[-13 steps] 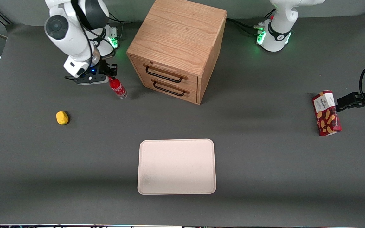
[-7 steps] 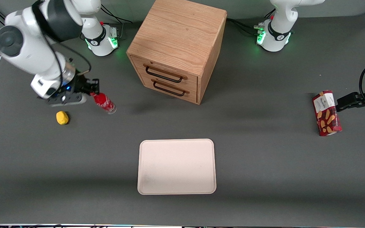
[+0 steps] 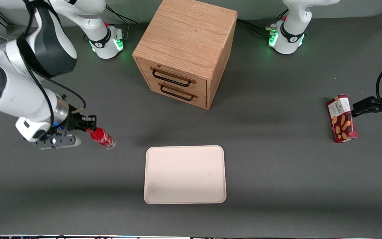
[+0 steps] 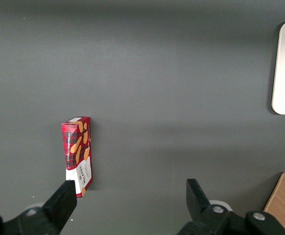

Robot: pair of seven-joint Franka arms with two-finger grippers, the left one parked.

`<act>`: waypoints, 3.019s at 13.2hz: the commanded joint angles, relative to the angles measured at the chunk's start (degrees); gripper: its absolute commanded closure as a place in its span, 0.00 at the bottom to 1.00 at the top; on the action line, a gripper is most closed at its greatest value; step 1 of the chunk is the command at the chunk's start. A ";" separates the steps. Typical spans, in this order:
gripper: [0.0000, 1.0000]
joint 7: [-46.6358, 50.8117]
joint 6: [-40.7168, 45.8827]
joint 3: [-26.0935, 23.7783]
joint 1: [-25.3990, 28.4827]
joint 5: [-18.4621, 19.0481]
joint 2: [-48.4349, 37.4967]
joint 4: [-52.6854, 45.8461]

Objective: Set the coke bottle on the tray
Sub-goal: 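Carry the held bottle to the white tray's edge, then lower the bottle onto the tray and open the right gripper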

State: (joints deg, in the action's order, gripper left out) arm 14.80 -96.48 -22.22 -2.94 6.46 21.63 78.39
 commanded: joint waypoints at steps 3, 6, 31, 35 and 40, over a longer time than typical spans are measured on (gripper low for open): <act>1.00 2.33 1.92 -3.97 3.63 7.06 13.08 -16.94; 1.00 2.25 -2.28 -4.06 4.87 7.25 16.24 -18.01; 0.91 2.42 -19.35 -3.97 9.71 15.60 29.53 -20.20; 0.80 2.51 -19.35 -3.97 9.62 15.60 29.53 -20.12; 0.58 2.60 -19.44 -3.97 9.62 15.51 29.61 -19.85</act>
State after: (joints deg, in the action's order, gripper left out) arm 15.70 -116.06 -25.80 6.42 20.38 50.63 60.03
